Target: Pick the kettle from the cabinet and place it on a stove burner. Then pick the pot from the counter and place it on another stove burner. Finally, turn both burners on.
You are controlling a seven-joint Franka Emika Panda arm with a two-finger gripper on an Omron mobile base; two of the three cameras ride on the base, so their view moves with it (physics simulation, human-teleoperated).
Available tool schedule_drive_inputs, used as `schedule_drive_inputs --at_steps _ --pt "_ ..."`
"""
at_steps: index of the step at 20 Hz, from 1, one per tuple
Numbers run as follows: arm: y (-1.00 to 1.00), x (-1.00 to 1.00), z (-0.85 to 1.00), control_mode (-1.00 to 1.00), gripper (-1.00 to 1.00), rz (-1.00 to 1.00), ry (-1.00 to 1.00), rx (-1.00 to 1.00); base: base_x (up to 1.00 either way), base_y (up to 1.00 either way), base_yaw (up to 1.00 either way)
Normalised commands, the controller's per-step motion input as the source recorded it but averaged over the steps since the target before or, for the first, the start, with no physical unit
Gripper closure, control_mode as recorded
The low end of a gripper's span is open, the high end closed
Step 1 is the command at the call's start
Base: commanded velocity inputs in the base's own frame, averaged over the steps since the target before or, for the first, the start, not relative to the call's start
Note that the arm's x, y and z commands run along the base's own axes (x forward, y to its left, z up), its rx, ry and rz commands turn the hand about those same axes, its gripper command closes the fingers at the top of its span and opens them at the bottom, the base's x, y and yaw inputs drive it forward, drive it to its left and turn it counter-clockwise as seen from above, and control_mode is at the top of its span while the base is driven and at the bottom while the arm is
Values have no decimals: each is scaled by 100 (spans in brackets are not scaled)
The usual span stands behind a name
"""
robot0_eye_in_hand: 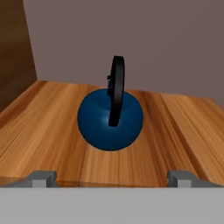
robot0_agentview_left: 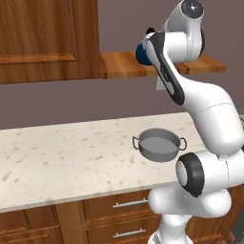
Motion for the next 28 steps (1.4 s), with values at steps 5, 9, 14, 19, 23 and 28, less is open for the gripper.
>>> schedule_drive_inputs --at_steps 5,9,14,19,23,28 --pt "0 41 0 -100 -100 0 -6 0 0 0 0" --pt "0 41 0 -100 -100 0 -1 0 0 0 0" --pt "0 37 0 -100 -100 0 0 1 0 0 0" --pt "0 34 0 -100 -100 0 0 2 0 0 0" --pt "-1 26 0 -100 -100 0 0 2 0 0 0" --pt "-6 22 0 -100 -100 -1 0 2 0 0 0"
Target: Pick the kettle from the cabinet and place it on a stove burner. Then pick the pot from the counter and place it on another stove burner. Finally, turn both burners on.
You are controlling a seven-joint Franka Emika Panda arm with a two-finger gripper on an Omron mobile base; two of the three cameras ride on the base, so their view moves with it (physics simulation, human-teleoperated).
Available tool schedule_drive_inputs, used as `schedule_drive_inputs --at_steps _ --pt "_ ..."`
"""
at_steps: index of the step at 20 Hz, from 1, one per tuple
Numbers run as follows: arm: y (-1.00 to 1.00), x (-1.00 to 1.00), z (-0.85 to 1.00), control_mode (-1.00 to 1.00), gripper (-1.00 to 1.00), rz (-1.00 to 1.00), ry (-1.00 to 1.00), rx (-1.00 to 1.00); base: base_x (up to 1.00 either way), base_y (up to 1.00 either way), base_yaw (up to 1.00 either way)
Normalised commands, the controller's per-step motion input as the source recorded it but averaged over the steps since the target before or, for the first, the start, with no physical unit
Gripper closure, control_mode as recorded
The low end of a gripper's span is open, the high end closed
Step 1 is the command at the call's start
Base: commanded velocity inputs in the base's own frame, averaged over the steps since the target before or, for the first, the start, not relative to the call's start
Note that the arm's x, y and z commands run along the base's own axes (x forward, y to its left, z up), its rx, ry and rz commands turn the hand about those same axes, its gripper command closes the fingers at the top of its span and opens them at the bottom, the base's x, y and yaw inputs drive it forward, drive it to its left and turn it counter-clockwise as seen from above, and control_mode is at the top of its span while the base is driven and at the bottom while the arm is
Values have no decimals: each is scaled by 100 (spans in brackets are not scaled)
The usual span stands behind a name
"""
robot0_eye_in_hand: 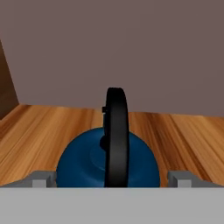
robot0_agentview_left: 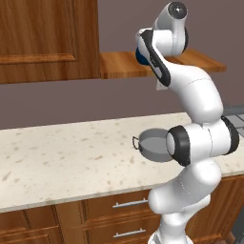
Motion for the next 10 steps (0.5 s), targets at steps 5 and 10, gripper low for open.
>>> schedule_drive_inputs --at_steps 5,10 --pt "-6 18 0 -100 -100 -3 1 1 0 0 0" --pt "-1 18 0 -100 -100 -3 4 0 0 0 0"
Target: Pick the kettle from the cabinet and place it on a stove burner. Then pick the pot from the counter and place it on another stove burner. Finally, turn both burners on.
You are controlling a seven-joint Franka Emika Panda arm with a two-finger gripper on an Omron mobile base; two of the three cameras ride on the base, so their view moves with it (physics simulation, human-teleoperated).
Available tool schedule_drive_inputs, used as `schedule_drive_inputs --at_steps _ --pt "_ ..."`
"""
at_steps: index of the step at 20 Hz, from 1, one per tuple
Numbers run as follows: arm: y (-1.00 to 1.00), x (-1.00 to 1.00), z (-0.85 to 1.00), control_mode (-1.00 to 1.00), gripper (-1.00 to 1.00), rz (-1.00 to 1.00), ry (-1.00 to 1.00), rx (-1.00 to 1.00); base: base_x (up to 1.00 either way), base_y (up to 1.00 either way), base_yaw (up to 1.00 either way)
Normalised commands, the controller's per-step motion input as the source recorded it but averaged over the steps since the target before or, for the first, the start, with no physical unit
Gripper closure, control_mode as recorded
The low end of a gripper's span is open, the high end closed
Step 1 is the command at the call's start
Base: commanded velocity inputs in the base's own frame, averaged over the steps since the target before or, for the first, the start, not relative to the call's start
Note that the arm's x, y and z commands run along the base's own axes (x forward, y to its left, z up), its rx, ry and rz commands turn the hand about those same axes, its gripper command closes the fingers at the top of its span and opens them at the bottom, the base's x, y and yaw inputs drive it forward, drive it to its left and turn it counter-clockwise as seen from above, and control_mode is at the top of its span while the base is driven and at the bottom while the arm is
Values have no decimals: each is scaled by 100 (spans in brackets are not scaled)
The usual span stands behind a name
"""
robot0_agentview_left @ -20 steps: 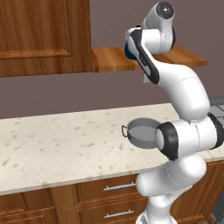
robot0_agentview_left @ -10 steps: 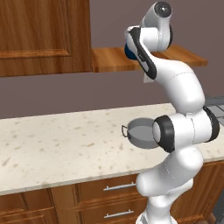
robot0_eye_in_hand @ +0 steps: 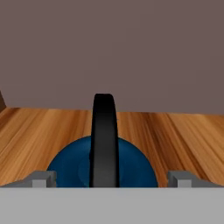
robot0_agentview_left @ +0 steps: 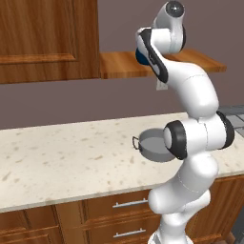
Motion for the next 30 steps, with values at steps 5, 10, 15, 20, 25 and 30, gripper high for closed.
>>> schedule_drive_inputs --at_steps 5,10,15,20,25,30 --pt "0 1 0 -100 100 -4 3 0 0 0 0" --pt "0 0 0 -100 100 -6 2 0 0 0 0" --pt "0 -2 0 -100 100 -6 3 3 0 0 0" --pt "0 -3 0 -100 100 -2 1 3 0 0 0" --pt "0 -39 2 -100 100 0 -3 2 0 0 0" --pt "0 -57 5 -100 100 0 -10 1 0 0 0"
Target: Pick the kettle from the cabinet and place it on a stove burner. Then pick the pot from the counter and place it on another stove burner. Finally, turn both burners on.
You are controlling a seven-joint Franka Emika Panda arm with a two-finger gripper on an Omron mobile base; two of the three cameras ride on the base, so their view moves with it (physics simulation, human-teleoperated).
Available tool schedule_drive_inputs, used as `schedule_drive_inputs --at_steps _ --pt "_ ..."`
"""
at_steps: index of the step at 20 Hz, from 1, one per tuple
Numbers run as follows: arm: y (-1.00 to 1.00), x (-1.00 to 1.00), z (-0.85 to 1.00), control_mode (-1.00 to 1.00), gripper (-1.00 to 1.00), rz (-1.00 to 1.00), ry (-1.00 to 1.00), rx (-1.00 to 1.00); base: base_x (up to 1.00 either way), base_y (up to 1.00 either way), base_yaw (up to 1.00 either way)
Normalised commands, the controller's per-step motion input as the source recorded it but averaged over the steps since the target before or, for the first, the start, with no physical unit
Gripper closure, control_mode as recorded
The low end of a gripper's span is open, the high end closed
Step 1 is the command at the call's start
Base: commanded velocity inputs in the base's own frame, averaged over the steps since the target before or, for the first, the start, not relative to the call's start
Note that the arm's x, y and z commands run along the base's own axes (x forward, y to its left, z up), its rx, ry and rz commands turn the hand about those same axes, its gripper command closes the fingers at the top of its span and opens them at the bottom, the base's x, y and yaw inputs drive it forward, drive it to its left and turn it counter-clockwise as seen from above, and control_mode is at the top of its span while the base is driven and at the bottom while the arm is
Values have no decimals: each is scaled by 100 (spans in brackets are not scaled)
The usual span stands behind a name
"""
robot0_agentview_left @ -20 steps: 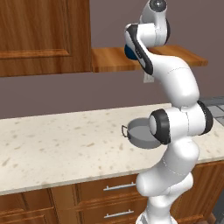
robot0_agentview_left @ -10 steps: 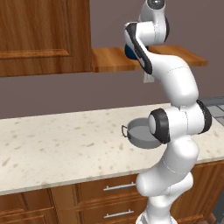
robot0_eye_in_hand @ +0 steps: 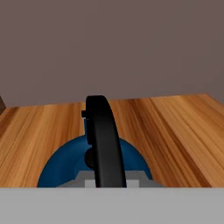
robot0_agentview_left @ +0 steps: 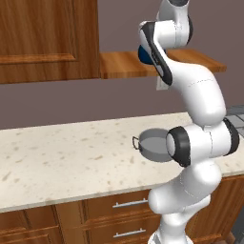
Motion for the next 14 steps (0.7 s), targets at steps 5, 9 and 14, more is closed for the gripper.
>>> schedule_drive_inputs --at_steps 5,9,14 --pt "0 -71 10 -100 100 0 -14 0 0 0 0" --pt "0 -93 6 -100 100 -3 -8 0 0 0 0" --pt "0 -100 0 -100 100 -5 -4 0 0 0 0"
